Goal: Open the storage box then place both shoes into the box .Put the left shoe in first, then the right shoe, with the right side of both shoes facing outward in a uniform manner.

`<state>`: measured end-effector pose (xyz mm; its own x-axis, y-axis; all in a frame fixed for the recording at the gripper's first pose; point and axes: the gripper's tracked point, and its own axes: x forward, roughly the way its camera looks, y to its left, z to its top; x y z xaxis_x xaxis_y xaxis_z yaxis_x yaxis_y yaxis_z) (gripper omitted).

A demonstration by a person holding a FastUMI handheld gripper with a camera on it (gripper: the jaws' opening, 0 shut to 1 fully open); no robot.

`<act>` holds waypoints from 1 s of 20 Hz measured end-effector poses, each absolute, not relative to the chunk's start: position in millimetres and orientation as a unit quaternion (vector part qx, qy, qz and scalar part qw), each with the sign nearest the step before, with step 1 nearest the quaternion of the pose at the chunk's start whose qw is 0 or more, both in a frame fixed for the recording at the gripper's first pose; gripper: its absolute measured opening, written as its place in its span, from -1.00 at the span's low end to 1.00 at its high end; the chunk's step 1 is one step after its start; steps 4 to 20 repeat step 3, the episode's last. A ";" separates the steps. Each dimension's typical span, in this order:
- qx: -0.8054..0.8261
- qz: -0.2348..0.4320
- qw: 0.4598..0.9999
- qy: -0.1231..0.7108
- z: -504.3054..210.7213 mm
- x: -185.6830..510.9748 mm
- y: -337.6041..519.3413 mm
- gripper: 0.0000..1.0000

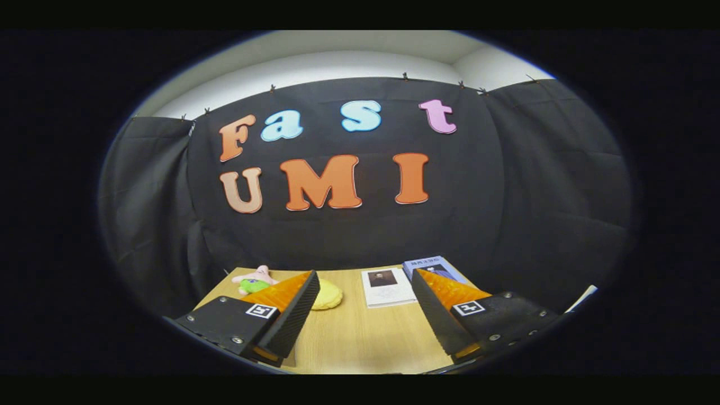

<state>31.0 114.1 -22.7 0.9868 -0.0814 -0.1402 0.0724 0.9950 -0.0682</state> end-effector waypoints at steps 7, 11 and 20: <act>-0.030 -0.050 0.996 0.064 -13.5 29.6 97.4 0.95; -0.030 -0.050 0.996 0.064 -13.5 29.6 97.4 0.95; -0.030 -0.050 0.996 0.064 -13.5 29.6 97.4 0.95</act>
